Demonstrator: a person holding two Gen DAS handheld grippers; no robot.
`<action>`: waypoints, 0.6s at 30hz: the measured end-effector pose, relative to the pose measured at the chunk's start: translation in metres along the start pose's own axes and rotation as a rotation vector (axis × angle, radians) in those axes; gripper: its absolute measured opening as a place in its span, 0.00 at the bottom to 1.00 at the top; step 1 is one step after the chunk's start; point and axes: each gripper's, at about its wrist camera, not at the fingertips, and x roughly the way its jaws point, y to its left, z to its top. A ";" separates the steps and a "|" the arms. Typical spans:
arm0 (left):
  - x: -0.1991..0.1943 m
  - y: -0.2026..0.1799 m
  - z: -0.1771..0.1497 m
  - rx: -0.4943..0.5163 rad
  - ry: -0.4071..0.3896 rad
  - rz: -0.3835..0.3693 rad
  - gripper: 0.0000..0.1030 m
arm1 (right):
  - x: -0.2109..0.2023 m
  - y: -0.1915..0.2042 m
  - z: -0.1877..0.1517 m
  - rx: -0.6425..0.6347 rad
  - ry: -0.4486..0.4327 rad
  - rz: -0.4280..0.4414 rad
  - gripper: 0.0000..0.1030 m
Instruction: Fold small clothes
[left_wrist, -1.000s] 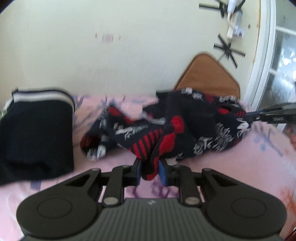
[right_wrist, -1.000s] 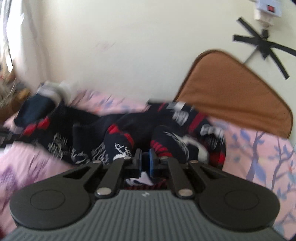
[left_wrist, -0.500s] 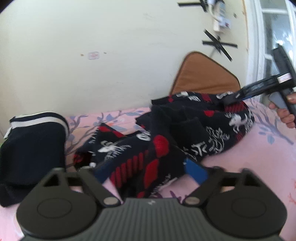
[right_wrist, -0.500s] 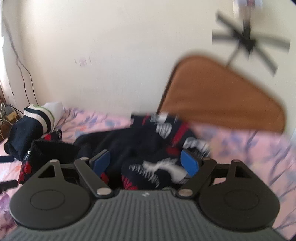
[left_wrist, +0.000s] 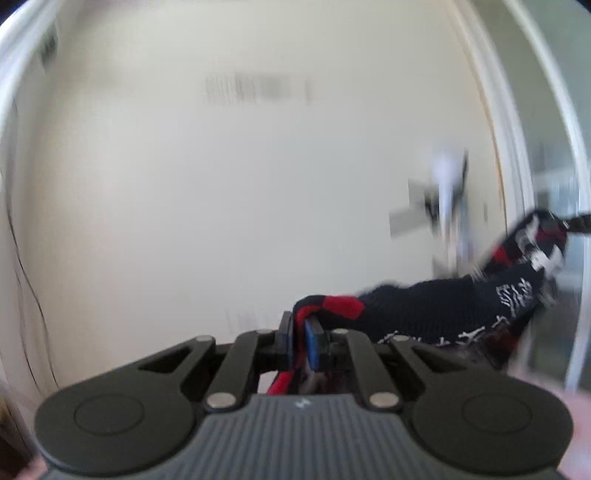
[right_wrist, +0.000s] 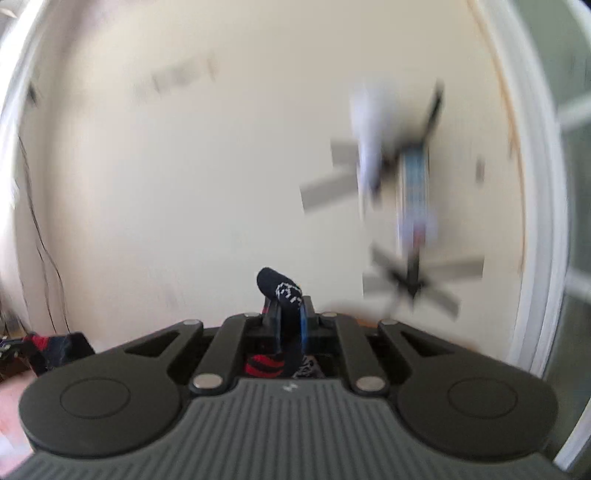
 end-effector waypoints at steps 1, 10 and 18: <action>-0.012 0.001 0.020 -0.002 -0.058 0.010 0.07 | -0.013 0.006 0.015 -0.004 -0.041 0.006 0.12; -0.071 -0.014 0.131 0.052 -0.301 0.039 0.07 | -0.080 0.024 0.102 -0.053 -0.180 0.005 0.12; 0.060 -0.033 0.078 0.111 -0.003 0.074 0.07 | -0.008 -0.019 0.032 0.026 0.026 -0.044 0.12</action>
